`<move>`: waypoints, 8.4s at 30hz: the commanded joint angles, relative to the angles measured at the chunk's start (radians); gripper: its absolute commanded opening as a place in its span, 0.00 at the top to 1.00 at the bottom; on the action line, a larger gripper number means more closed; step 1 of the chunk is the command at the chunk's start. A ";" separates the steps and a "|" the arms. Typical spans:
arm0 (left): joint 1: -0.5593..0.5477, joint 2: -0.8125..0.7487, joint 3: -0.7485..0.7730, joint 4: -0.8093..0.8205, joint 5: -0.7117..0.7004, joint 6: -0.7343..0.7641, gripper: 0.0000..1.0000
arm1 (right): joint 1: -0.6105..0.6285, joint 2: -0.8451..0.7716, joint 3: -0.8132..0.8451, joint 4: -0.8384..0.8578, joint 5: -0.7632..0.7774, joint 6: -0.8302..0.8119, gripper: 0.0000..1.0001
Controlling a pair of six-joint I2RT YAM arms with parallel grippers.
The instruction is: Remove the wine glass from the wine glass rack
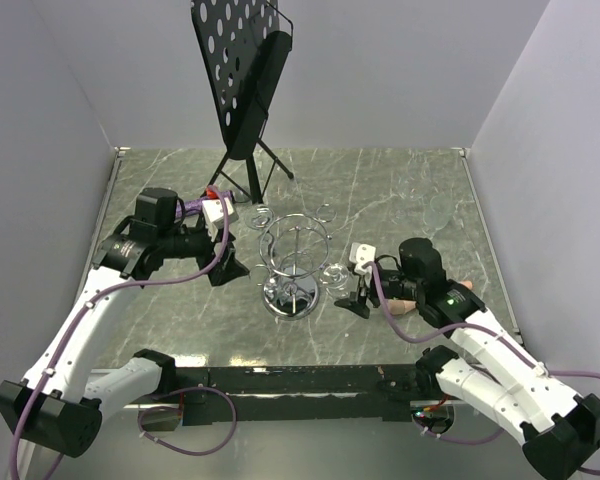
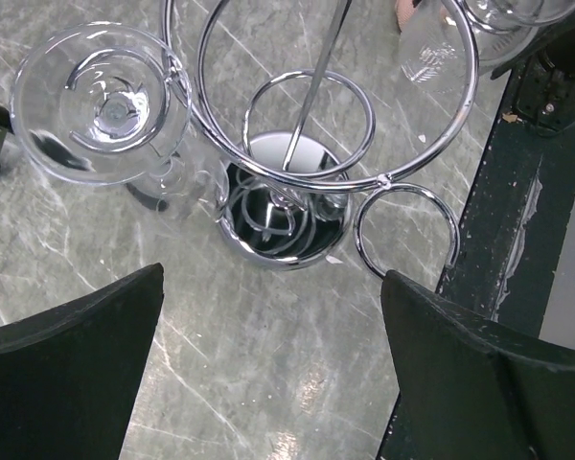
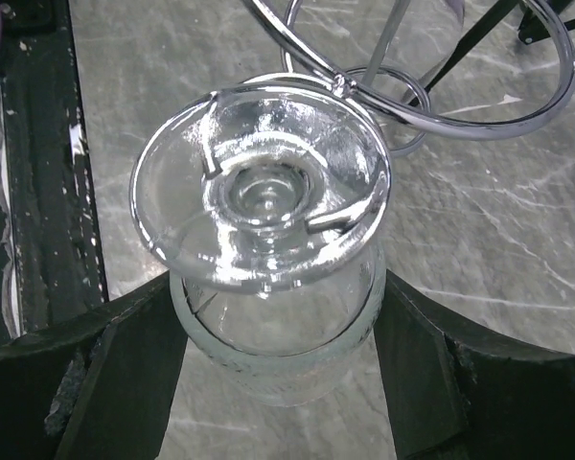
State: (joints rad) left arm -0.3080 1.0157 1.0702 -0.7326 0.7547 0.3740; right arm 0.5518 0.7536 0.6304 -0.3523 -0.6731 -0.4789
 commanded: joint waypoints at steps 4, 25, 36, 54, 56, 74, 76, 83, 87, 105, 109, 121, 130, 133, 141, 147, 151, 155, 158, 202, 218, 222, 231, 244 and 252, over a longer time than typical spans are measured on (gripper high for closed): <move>0.000 0.017 0.050 0.035 0.015 0.008 0.01 | 0.007 -0.034 0.054 -0.093 -0.033 -0.093 0.48; -0.034 -0.040 0.204 -0.088 -0.012 0.210 0.00 | -0.018 0.004 0.429 -0.488 0.001 -0.035 0.73; -0.192 -0.034 0.228 0.059 -0.115 0.306 0.00 | -0.118 0.193 0.718 -0.406 -0.040 0.412 1.00; -0.594 -0.054 -0.070 0.924 -0.666 0.311 0.00 | -0.312 0.501 0.865 -0.025 -0.307 1.147 1.00; -0.603 -0.042 -0.082 0.970 -0.692 0.339 0.00 | -0.317 0.516 0.853 0.027 -0.356 1.166 1.00; -0.491 0.053 0.250 0.643 -0.377 0.272 0.16 | -0.210 0.423 0.690 -0.140 -0.455 0.637 1.00; -0.456 0.118 0.350 0.515 -0.255 0.198 0.21 | -0.187 0.412 0.698 -0.155 -0.434 0.609 1.00; -0.445 0.156 0.365 0.481 -0.141 0.169 0.29 | -0.178 0.409 0.709 -0.151 -0.425 0.602 1.00; -0.445 0.181 0.381 0.481 -0.106 0.171 0.30 | -0.176 0.408 0.712 -0.143 -0.419 0.615 1.00; -0.482 0.254 0.356 0.604 -0.135 0.161 0.39 | -0.133 0.449 0.766 -0.169 -0.384 0.573 1.00; -0.482 0.262 0.352 0.610 -0.124 0.161 0.43 | -0.118 0.454 0.770 -0.175 -0.382 0.562 1.00; -0.483 0.314 0.346 0.608 -0.104 0.192 0.51 | -0.098 0.475 0.801 -0.169 -0.393 0.556 1.00; -0.483 0.331 0.341 0.573 -0.112 0.226 0.76 | -0.096 0.487 0.819 -0.174 -0.395 0.556 1.00; -0.482 0.313 0.295 0.625 -0.136 0.226 0.99 | -0.096 0.489 0.822 -0.177 -0.398 0.556 1.00; -0.483 0.319 0.283 0.630 -0.178 0.195 0.99 | -0.098 0.492 0.816 -0.166 -0.408 0.571 0.59; -0.467 0.323 0.278 0.641 -0.221 0.128 0.99 | -0.108 0.487 0.813 -0.152 -0.379 0.602 0.00; -0.447 0.323 0.267 0.653 -0.232 0.088 0.99 | -0.133 0.478 0.828 -0.178 -0.341 0.565 0.00; -0.428 0.327 0.258 0.670 -0.245 0.039 0.99 | -0.156 0.466 0.847 -0.215 -0.300 0.501 0.00; -0.419 0.330 0.260 0.679 -0.258 -0.001 0.99 | -0.167 0.451 0.845 -0.253 -0.251 0.432 0.00; -0.292 0.428 0.223 0.880 -0.078 -0.710 0.99 | 0.030 0.213 0.364 0.271 0.517 0.250 0.53; -0.292 0.403 0.205 0.866 -0.188 -0.718 0.46 | 0.025 0.245 0.500 0.171 0.504 0.241 1.00; -0.292 0.397 0.200 0.852 -0.250 -0.733 0.16 | -0.001 0.227 0.506 0.135 0.480 0.220 1.00; -0.290 0.388 0.188 0.858 -0.238 -0.710 0.00 | -0.081 0.197 0.526 0.069 0.475 0.255 1.00; -0.295 0.366 0.155 0.857 -0.210 -0.678 0.00 | -0.217 0.184 0.517 0.047 0.518 0.251 1.00; -0.298 0.368 0.166 0.869 -0.164 -0.653 0.00 | -0.334 0.338 0.600 -0.195 0.552 0.200 1.00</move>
State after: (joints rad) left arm -0.5999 1.4212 1.2259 0.1055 0.5415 -0.3069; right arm 0.2565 1.0554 1.1725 -0.4904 -0.1570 -0.2359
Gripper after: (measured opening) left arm 0.995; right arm 0.145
